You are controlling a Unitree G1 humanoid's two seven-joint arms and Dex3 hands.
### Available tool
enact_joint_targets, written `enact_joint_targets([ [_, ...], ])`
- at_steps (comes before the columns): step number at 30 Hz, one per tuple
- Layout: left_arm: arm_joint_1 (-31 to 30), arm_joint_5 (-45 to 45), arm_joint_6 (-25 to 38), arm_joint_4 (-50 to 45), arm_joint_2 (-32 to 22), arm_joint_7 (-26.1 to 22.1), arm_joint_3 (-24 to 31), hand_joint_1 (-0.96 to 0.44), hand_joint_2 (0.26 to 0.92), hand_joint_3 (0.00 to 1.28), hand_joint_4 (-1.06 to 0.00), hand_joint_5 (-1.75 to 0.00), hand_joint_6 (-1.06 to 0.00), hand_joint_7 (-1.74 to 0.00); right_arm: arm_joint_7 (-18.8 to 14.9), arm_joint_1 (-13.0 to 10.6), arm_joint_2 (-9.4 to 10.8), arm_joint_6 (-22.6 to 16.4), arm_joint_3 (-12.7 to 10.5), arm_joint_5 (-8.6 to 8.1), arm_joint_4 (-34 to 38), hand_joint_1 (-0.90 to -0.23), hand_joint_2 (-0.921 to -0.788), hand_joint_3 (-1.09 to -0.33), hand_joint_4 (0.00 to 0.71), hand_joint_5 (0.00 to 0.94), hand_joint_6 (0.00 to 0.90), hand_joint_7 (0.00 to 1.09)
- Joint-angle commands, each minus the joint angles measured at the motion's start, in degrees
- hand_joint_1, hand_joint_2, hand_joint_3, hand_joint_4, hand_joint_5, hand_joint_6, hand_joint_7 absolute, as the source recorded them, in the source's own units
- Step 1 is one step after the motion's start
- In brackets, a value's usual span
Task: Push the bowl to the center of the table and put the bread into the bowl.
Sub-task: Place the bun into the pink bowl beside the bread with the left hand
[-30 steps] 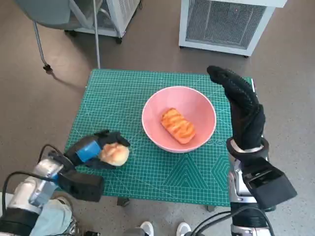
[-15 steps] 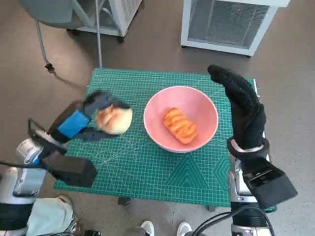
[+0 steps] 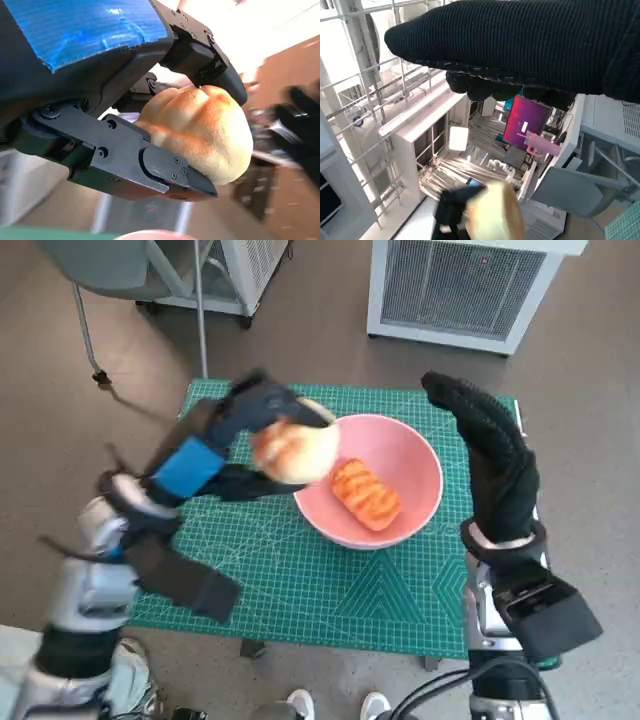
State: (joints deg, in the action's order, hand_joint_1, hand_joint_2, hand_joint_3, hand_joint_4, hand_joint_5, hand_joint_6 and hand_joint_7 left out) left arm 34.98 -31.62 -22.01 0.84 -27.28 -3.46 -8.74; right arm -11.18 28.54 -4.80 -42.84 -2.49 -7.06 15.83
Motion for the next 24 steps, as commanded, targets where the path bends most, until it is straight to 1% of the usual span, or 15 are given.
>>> enact_joint_targets([
  [1,4.18,-2.83,-1.59,4.89,1.64,0.83,-3.26,0.0,0.92,0.09,-0.65,-1.19,-0.6,-1.21,-0.59,-0.54,-0.12,0.04,-0.32,-0.7,0.61,-0.5,-0.921,-0.792,0.282,0.041,-0.001,0.72],
  [7,7.86,-6.28,-2.44,11.41,3.11,0.77,-7.01,0.0,0.921,0.1,-0.65,-1.18,-0.6,-1.23,-0.81,-1.12,-0.31,-0.1,-0.47,-0.99,0.03,-0.5,-0.921,-0.793,0.281,0.041,-0.001,0.72],
  [12,9.4,-6.47,-1.33,14.96,4.27,-1.52,-9.03,0.0,0.92,0.11,-0.64,-1.2,-0.57,-1.24,-0.96,-1.52,-0.33,-0.02,-0.57,-1.24,-0.48,-0.5,-0.921,-0.794,0.28,0.041,-0.001,0.71],
  [14,9.36,-5.88,0.17,15.27,4.7,-3.49,-9.49,0.0,0.921,0.14,-0.6,-1.23,-0.54,-1.27,-1.01,-1.69,-0.34,0.02,-0.62,-1.35,-0.69,-0.5,-0.921,-0.794,0.28,0.041,-0.001,0.71],
  [15,9.28,-5.64,0.94,15.19,4.87,-4.46,-9.64,0.0,0.921,0.17,-0.56,-1.27,-0.51,-1.31,-1.03,-1.77,-0.34,0.04,-0.64,-1.39,-0.78,-0.5,-0.921,-0.794,0.28,0.041,-0.001,0.71],
  [16,8.98,-5.68,2.34,14.65,4.95,-5.91,-9.87,0.0,0.921,0.22,-0.5,-1.33,-0.46,-1.36,-0.97,-1.88,-0.31,0.03,-0.64,-1.33,-0.92,-0.5,-0.921,-0.795,0.28,0.041,-0.001,0.71],
  [17,8.76,-5.74,3.34,14.22,5.0,-6.95,-10.01,-0.01,0.887,0.22,-0.43,-1.04,-0.39,-1.1,-0.94,-1.95,-0.28,0.03,-0.64,-1.28,-1.03,-0.498,-0.921,-0.795,0.28,0.042,-0.001,0.71],
  [18,8.33,-5.93,4.72,13.33,4.92,-8.37,-10.16,-0.01,0.883,0.18,-0.43,-0.75,-0.4,-0.84,-0.91,-2.04,-0.27,0.04,-0.66,-1.26,-1.13,-0.496,-0.921,-0.796,0.28,0.042,-0.001,0.71],
  [19,8.02,-6.05,5.74,12.64,4.86,-9.39,-10.26,-0.03,0.883,0.15,-0.42,-0.62,-0.4,-0.72,-0.9,-2.1,-0.27,0.05,-0.68,-1.26,-1.2,-0.495,-0.921,-0.796,0.28,0.042,-0.001,0.71],
  [20,7.68,-6.33,7.24,11.7,4.81,-10.79,-10.41,-0.04,0.886,0.11,-0.42,-0.41,-0.41,-0.52,-0.89,-2.16,-0.28,0.08,-0.72,-1.28,-1.29,-0.494,-0.921,-0.796,0.279,0.042,-0.001,0.71],
  [21,7.4,-6.48,8.35,10.9,4.72,-11.83,-10.49,-0.06,0.886,0.09,-0.4,-0.33,-0.42,-0.45,-0.84,-2.24,-0.25,0.13,-0.72,-1.24,-1.44,-0.493,-0.921,-0.797,0.279,0.042,-0.001,0.71],
  [22,7.13,-6.67,9.63,9.9,4.53,-13.16,-10.62,-0.1,0.886,0.06,-0.39,-0.21,-0.42,-0.34,-0.77,-2.29,-0.22,0.19,-0.73,-1.2,-1.54,-0.492,-0.921,-0.797,0.279,0.042,-0.001,0.71],
  [23,6.93,-6.79,10.56,9.13,4.39,-14.11,-10.73,-0.14,0.886,0.04,-0.36,-0.13,-0.42,-0.26,-0.73,-2.32,-0.2,0.24,-0.75,-1.17,-1.62,-0.492,-0.921,-0.797,0.279,0.042,-0.001,0.71],
  [24,6.74,-6.7,11.52,8.33,4.23,-15.24,-10.77,-0.15,0.886,0.04,-0.35,-0.11,-0.42,-0.24,-0.68,-2.3,-0.17,0.26,-0.79,-1.14,-1.58,-0.491,-0.921,-0.797,0.279,0.042,-0.001,0.71],
])
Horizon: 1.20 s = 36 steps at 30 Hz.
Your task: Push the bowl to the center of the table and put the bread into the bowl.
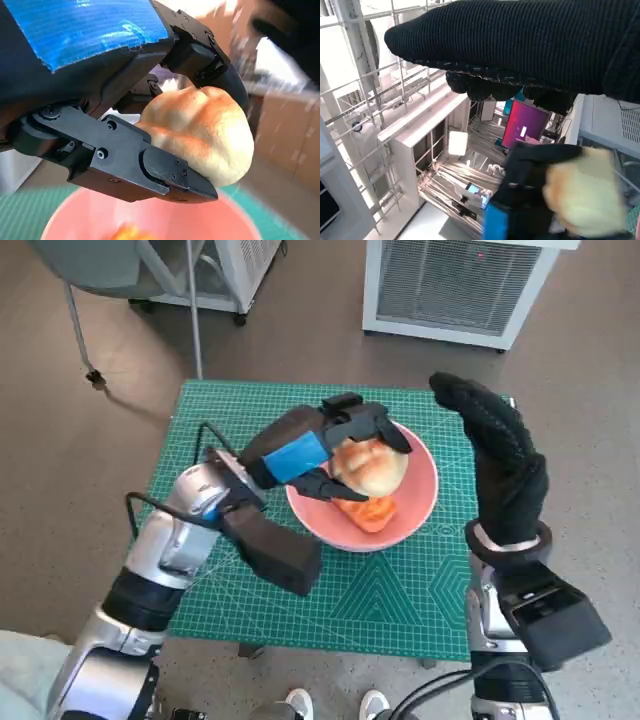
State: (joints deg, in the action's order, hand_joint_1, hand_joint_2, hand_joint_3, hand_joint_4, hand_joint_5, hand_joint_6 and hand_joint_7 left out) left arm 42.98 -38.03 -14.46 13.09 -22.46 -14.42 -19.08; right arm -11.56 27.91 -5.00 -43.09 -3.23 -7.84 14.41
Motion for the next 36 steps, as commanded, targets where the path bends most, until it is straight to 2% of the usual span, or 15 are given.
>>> enact_joint_targets([
  [1,-1.46,-0.22,4.75,-4.66,-0.71,-5.14,-0.45,-0.19,0.888,0.03,-0.33,-0.07,-0.42,-0.2,-0.25,-1.7,0.06,0.53,-0.07,-0.32,-0.22,-0.491,-0.921,-0.798,0.278,0.042,-0.001,0.71],
  [5,-1.91,2.03,6.66,-6.21,-0.69,-8.05,0.3,-0.27,0.892,0.02,-0.28,-0.01,-0.42,-0.13,0.01,-1.67,0.25,0.65,-0.08,-0.08,-0.24,-0.49,-0.921,-0.798,0.278,0.042,-0.001,0.71],
  [8,-2.3,4.7,6.38,-6.36,-0.34,-8.5,1.5,-0.3,0.894,0.01,-0.26,0.0,-0.42,-0.12,0.28,-1.43,0.43,0.69,-0.1,0.2,0.04,-0.491,-0.921,-0.798,0.278,0.043,-0.001,0.71],
  [15,-3.74,12.77,8.38,-8.28,1.13,-9.83,5.27,-0.31,0.893,0.01,-0.24,0.0,-0.42,-0.1,0.72,-1.14,0.82,0.84,-0.08,0.79,0.08,-0.49,-0.921,-0.796,0.278,0.044,-0.001,0.71],
  [23,-5.2,24.26,10.03,-10.6,2.42,-11.01,10.98,-0.29,0.906,0.01,-0.21,0.0,-0.36,-0.06,0.46,-0.84,0.87,1.37,-0.09,0.35,-0.17,-0.491,-0.921,-0.795,0.278,0.044,-0.001,0.71],
  [30,-7.26,35.59,6.19,-9.69,4.69,-9.87,17.76,-0.31,0.917,0.02,-0.19,0.0,-0.32,-0.03,0.34,-0.4,0.7,2.48,-0.12,-0.03,-1.22,-0.495,-0.921,-0.796,0.277,0.044,-0.001,0.7],
  [36,-8.85,43.96,-0.21,-6.77,7.76,-9.15,22.51,-0.39,0.921,0.1,-0.21,-0.01,-0.31,-0.03,0.49,0.86,0.51,4.06,-0.39,-0.33,-2.26,-0.507,-0.921,-0.796,0.274,0.044,-0.001,0.7],
])
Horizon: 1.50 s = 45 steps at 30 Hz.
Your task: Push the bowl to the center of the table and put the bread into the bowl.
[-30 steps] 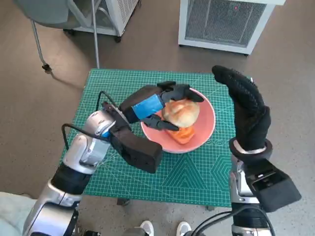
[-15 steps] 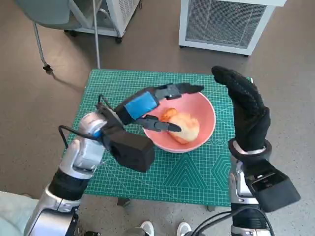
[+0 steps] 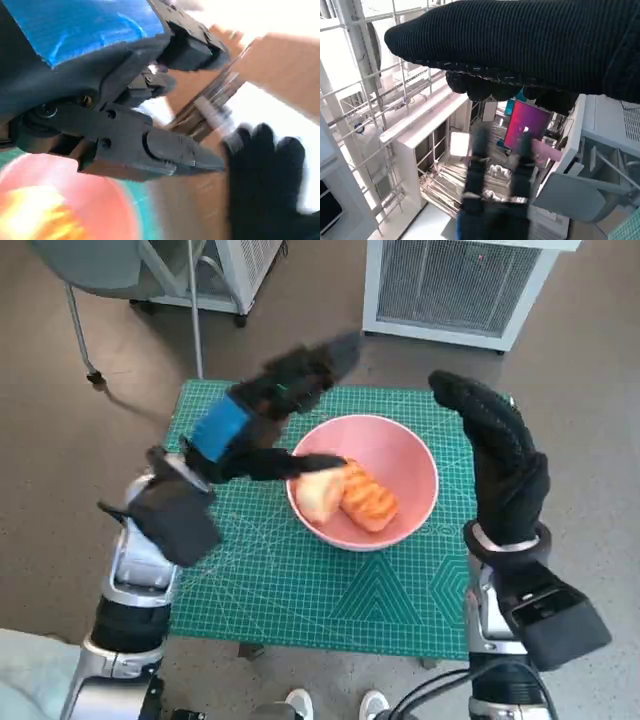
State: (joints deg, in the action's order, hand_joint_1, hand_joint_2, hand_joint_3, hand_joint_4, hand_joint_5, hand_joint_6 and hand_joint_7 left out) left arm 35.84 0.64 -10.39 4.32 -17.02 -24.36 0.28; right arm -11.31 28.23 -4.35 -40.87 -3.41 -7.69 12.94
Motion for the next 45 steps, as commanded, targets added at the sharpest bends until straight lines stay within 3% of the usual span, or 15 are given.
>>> enact_joint_targets([
  [1,-1.86,6.24,-5.18,2.4,2.84,0.92,3.58,-0.4,0.921,0.12,-0.21,-0.01,-0.31,-0.03,0.26,0.71,-0.21,2.13,-0.28,-0.52,-1.0,-0.508,-0.921,-0.797,0.274,0.044,-0.001,0.7],
  [12,-2.93,10.1,-17.69,6.55,9.94,5.38,6.13,-0.43,0.921,0.23,-0.23,-0.01,-0.31,-0.02,0.84,3.04,-0.82,6.02,-1.22,-0.45,-3.89,-0.512,-0.921,-0.804,0.269,0.043,-0.001,0.69],
  [20,-2.39,7.91,-25.01,10.57,11.02,7.1,5.82,-0.44,0.921,0.29,-0.23,0.0,-0.31,-0.01,1.4,4.59,-0.91,7.3,-1.99,0.1,-3.9,-0.539,-0.921,-0.789,0.271,0.046,-0.001,0.67],
  [33,-2.1,8.92,-25.01,11.02,9.9,5.48,4.84,-0.46,0.921,0.33,-0.23,0.0,-0.32,-0.02,2.64,6.57,-1.29,7.29,-2.67,0.84,-2.81,-0.513,-0.921,-0.767,0.276,0.046,0.001,0.73],
  [45,-1.54,9.92,-25.45,12.54,10.0,3.69,4.53,-0.43,0.921,0.34,-0.22,0.0,-0.32,-0.01,2.21,8.54,-1.76,7.15,-3.15,0.05,-0.85,-0.521,-0.921,-0.753,0.283,0.045,0.008,0.74],
])
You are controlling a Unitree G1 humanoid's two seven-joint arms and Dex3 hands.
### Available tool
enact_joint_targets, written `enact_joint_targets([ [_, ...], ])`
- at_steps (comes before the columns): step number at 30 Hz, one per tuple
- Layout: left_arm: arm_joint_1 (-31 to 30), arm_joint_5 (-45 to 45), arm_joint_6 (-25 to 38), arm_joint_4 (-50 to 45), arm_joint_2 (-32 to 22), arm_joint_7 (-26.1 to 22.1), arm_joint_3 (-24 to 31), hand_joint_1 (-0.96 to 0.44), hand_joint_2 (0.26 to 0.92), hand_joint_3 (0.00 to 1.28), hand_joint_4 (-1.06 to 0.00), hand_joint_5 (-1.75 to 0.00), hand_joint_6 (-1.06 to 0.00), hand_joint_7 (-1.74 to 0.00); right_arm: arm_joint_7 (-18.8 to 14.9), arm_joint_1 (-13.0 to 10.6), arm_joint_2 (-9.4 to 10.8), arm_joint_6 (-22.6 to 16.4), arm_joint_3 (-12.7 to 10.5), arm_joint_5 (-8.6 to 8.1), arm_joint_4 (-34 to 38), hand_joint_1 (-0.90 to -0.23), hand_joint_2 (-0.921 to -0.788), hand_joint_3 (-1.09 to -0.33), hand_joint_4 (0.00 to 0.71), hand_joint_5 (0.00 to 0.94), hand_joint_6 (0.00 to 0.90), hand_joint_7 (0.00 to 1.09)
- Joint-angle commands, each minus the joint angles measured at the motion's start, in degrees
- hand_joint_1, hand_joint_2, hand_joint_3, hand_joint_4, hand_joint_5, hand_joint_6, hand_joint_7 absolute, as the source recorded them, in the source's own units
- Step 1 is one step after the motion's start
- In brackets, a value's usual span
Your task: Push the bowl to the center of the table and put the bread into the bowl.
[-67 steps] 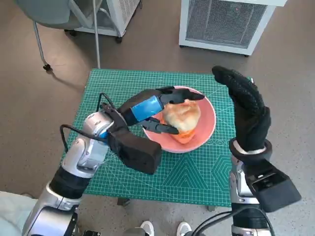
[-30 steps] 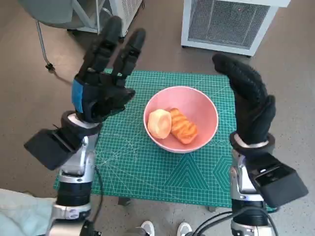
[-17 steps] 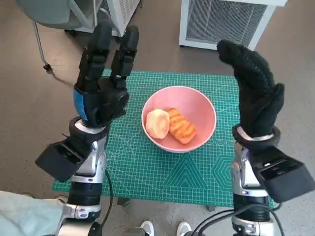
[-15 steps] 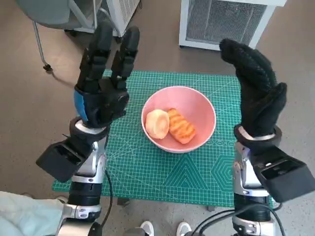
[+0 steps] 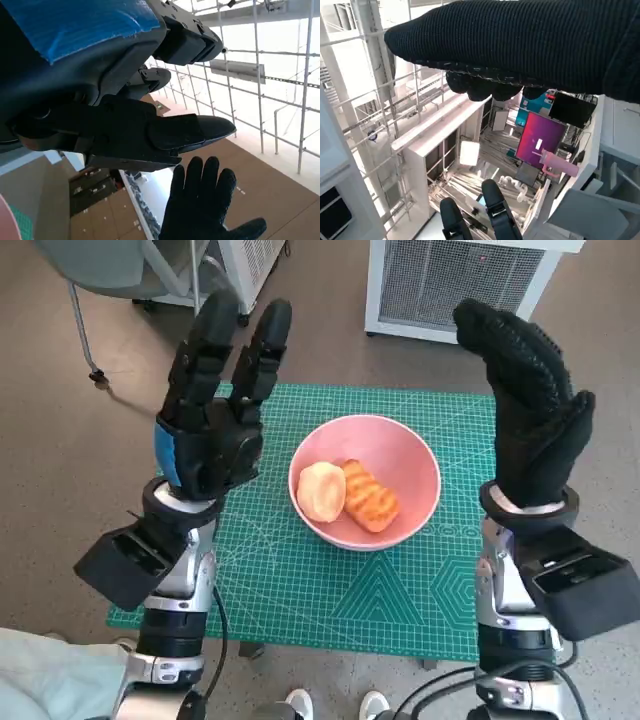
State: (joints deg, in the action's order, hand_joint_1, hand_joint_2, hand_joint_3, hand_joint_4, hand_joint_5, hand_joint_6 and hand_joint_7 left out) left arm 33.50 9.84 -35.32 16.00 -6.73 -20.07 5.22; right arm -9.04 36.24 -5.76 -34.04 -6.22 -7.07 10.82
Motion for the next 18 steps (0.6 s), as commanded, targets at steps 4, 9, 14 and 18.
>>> enact_joint_targets([
  [4,0.86,0.92,-0.33,0.79,-0.22,-0.96,-0.42,-0.42,0.921,0.34,-0.22,0.0,-0.32,-0.01,-0.03,0.8,-0.29,0.26,-0.34,-0.53,1.54,-0.519,-0.921,-0.751,0.283,0.044,0.012,0.73],
  [9,1.03,1.15,-0.01,0.67,-0.27,-1.26,-0.37,-0.43,0.921,0.34,-0.22,0.0,-0.32,-0.01,-0.09,1.05,-0.22,0.27,-0.28,-0.53,1.71,-0.525,-0.921,-0.748,0.284,0.042,0.017,0.72],
  [14,1.14,1.6,0.37,0.6,-0.1,-1.6,-0.4,-0.45,0.921,0.34,-0.22,0.0,-0.32,-0.01,-0.15,1.17,-0.3,0.13,-0.26,-0.4,1.97,-0.526,-0.921,-0.747,0.284,0.04,0.02,0.72],
  [18,1.27,1.61,0.22,0.83,0.0,-1.5,-0.37,-0.45,0.921,0.34,-0.22,0.0,-0.32,-0.01,-0.3,1.37,-0.44,-0.06,-0.3,-0.46,2.49,-0.525,-0.921,-0.746,0.285,0.039,0.023,0.71],
])
